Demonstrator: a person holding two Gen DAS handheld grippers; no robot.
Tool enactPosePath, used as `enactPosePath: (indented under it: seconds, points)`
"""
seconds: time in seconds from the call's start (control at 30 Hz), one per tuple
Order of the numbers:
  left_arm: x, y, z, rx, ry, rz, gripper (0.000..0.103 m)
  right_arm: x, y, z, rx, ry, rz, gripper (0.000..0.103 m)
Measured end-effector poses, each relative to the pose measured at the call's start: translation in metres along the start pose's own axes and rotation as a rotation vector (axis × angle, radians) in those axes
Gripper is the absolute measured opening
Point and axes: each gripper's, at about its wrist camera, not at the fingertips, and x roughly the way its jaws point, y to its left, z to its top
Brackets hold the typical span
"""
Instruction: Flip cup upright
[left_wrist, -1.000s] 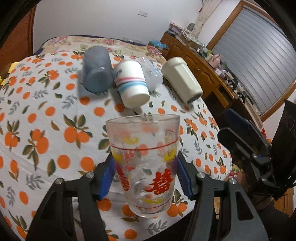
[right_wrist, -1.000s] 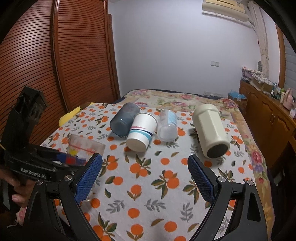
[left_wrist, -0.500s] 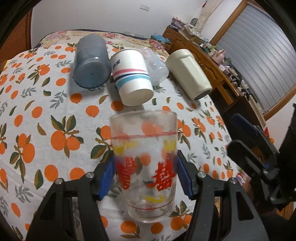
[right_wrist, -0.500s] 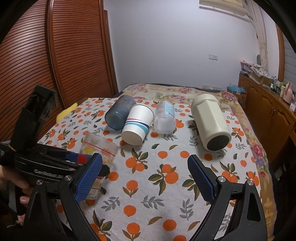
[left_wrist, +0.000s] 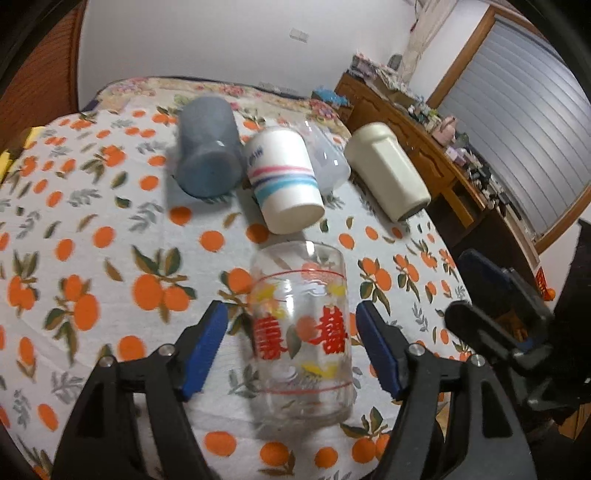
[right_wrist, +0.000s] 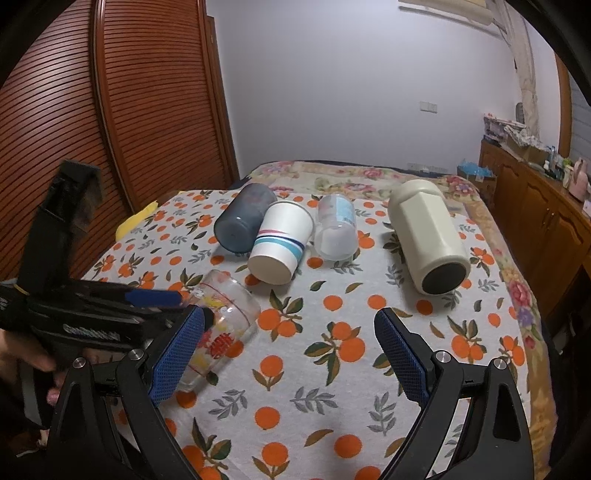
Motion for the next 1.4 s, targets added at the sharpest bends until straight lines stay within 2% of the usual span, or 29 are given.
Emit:
enactPosePath:
  seconds: [0.13, 0.33, 0.77, 1.17, 1.33, 1.4]
  points:
    - [-0.024, 0.006, 0.0, 0.009, -0.048, 0.026, 0.073, 0.004, 0.006, 0.001, 0.009, 0.013, 0.023, 0.095]
    - [-0.055, 0.024, 0.003, 0.028, -0.112, 0.105, 0.074, 0.015, 0.018, 0.004, 0.027, 0.052, 0.059, 0.095]
    - [-0.075, 0.048, -0.002, 0.048, -0.187, 0.227, 0.075, 0.064, 0.035, 0.013, 0.131, 0.23, 0.167, 0.095]
    - [-0.075, 0.058, -0.008, 0.024, -0.187, 0.229, 0.075, 0.111, 0.04, 0.015, 0.166, 0.402, 0.197, 0.093]
    - [-0.073, 0.06, -0.01, 0.023, -0.183, 0.229, 0.075, 0.124, 0.039, 0.015, 0.164, 0.453, 0.205, 0.087]
    - [-0.071, 0.061, -0.012, 0.021, -0.179, 0.228, 0.075, 0.126, 0.036, 0.016, 0.171, 0.461, 0.211, 0.081]
